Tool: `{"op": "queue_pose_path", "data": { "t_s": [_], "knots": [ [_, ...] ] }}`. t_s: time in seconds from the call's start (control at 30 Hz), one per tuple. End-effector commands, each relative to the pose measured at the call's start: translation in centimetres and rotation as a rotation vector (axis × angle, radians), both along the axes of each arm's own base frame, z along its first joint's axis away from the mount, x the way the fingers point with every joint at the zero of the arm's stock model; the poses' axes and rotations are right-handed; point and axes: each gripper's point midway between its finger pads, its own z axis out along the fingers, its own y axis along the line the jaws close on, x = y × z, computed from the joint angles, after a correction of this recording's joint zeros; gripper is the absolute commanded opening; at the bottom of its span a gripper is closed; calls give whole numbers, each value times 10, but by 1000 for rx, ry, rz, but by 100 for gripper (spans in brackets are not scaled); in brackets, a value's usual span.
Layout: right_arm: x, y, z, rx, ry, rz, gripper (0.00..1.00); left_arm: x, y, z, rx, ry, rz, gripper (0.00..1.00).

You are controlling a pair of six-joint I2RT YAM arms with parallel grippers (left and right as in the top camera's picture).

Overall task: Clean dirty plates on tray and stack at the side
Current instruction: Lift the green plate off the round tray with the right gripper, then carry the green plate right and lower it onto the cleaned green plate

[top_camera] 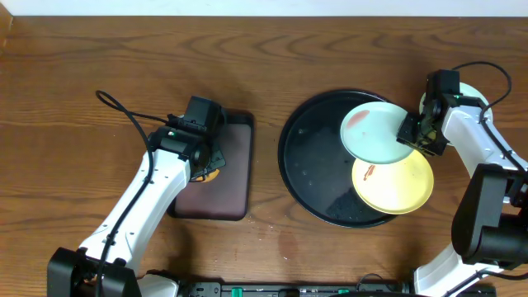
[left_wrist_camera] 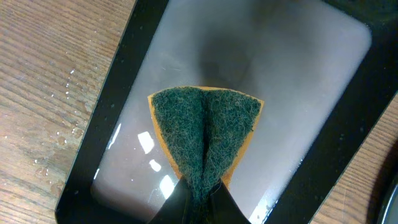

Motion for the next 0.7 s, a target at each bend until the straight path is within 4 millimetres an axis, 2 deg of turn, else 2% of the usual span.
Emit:
{"op": "queue_pose_path", "data": {
  "t_s": [0.0,0.13,0.17,0.2,0.3,0.43,0.57,0.67],
  "knots": [
    [5,-5,2,-14,-15,-18,36,0,1,1,5,-3,-9,7],
    [11,-6,4,-16,-40,-17,13,0,1,1,5,-3,-9,7],
    [12,-6,4,-17,-47,-17,4,0,1,1,5,-2,-9,7],
    [15,-7,5,-20,-56,-8,1,0,1,1,5,-2,-9,8],
    [20,-7,8,-27,-72,18,1,0,1,1,5,-2,-9,7],
    [26,-5,22,-26,-88,73,1,0,1,1,5,-3,-9,8],
    [39,6,56,-24,-161,166,1,2,1,1,3,-9,-9,7],
    [45,23,90,-56,-240,256,1,5,0,2,0,-21,-10,8]
  ]
}}
